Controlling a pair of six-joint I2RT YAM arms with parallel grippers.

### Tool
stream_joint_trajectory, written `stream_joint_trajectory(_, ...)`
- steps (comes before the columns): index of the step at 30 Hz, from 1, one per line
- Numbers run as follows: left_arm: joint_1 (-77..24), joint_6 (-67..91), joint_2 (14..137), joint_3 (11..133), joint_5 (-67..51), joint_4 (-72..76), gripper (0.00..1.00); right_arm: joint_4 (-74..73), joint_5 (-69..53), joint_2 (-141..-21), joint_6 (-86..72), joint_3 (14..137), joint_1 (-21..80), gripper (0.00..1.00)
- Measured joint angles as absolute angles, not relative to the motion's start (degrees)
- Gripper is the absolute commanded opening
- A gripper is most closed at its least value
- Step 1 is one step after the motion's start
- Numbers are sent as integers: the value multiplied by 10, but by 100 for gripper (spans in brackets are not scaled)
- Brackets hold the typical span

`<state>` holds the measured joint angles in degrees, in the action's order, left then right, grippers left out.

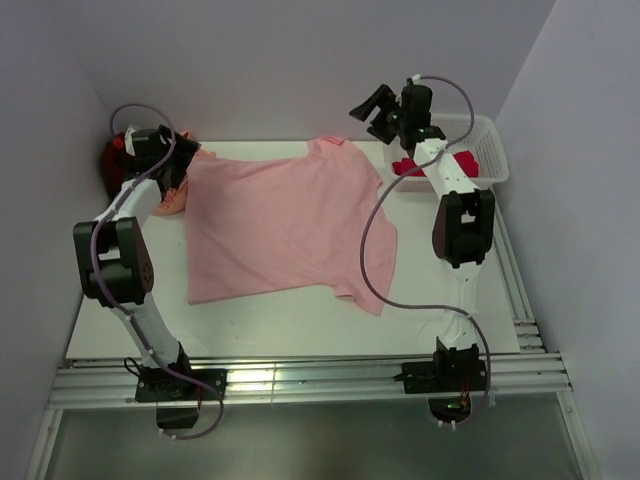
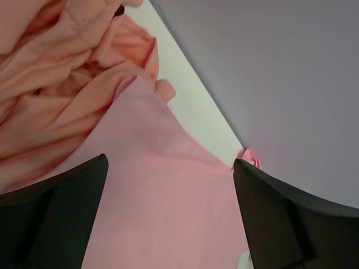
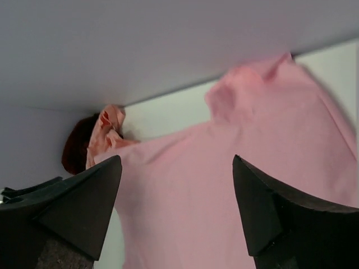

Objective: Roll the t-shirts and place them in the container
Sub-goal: Flatten the tshirt

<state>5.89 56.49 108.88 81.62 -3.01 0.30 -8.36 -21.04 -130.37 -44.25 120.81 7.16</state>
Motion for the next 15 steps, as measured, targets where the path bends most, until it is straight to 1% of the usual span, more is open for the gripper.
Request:
stream_joint_trajectory(3,59,551,1027,789,-26,-45,100,-83,-211,-1208,-437,1068,72,83)
stream_joint_trajectory(5,59,543,968,764,-26,-76,99,-87,-209,-1132,-432,977,72,79)
stream_joint_trajectory(6,59,540,935,751,-27,-89,98,-77,-207,-1087,-428,923,72,76)
stream_joint_trajectory(9,59,531,831,698,-32,-125,98,-88,-195,-950,-419,789,74,72)
stream_joint_trajectory(10,59,528,794,672,-33,-132,97,-96,-192,-908,-417,755,75,72)
stream_joint_trajectory(11,59,526,761,648,-35,-141,97,-101,-183,-860,-414,716,76,69)
stream_joint_trajectory(12,59,524,728,618,-37,-144,96,-105,-173,-819,-411,681,78,63)
stream_joint_trajectory(13,59,522,696,584,-39,-154,93,-115,-165,-786,-409,652,79,62)
stream_joint_trajectory(15,59,520,649,523,-44,-162,91,-124,-145,-725,-409,589,85,61)
